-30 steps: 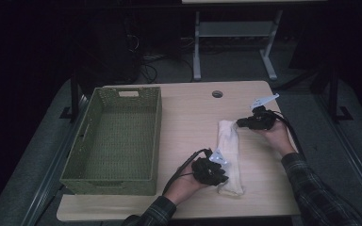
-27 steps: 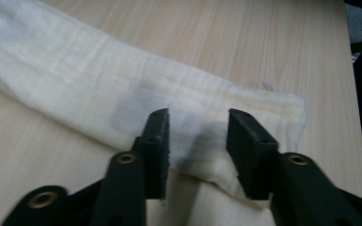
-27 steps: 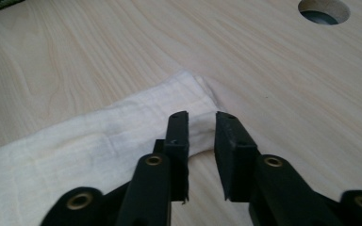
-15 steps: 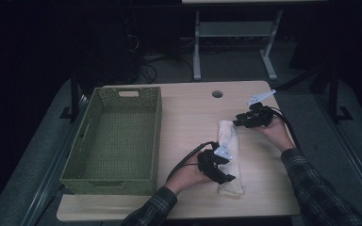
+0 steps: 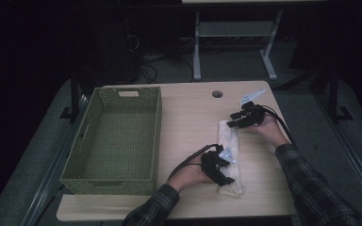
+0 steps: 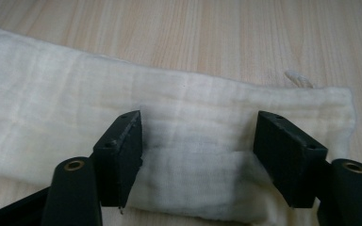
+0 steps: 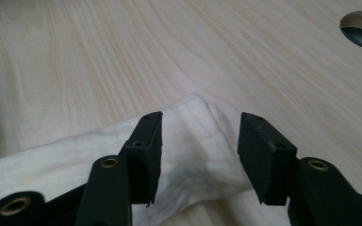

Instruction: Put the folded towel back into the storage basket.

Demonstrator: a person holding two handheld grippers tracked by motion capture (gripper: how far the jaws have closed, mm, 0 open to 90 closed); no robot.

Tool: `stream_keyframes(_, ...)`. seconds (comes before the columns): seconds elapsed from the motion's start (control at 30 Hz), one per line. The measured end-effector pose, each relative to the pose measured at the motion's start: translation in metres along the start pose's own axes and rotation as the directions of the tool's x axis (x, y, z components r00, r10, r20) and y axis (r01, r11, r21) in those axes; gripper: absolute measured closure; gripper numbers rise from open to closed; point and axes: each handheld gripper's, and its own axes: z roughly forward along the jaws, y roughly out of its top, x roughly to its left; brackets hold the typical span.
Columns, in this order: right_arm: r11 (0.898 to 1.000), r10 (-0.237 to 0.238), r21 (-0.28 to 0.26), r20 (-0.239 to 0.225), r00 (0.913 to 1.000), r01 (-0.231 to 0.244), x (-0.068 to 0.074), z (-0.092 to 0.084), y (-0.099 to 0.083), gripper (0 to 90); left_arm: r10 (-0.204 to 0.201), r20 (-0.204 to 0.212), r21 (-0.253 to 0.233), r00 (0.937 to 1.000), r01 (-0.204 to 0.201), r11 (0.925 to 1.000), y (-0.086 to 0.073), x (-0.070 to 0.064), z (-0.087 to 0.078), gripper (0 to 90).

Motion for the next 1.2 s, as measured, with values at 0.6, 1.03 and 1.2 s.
stream_keyframes(0.6,0.992,-0.098,0.081,-0.039,0.9944,0.101,-0.007,0.021,-0.003,54.7,0.006,-0.038,0.011,0.9993,-0.006,0.9999,0.002,0.008,-0.003,79.6)
stream_keyframes(1.03,0.992,-0.093,0.071,-0.093,0.9913,0.1,-0.01,0.022,-0.005,70.1,0.004,-0.043,0.016,0.9991,-0.003,0.9999,0.002,0.008,-0.003,81.0)
stream_keyframes(1.2,0.994,-0.068,0.082,-0.121,0.9903,0.078,-0.008,0.022,-0.005,81.1,-0.023,-0.04,0.016,0.9989,0.023,0.9996,0.003,0.009,-0.003,82.8)
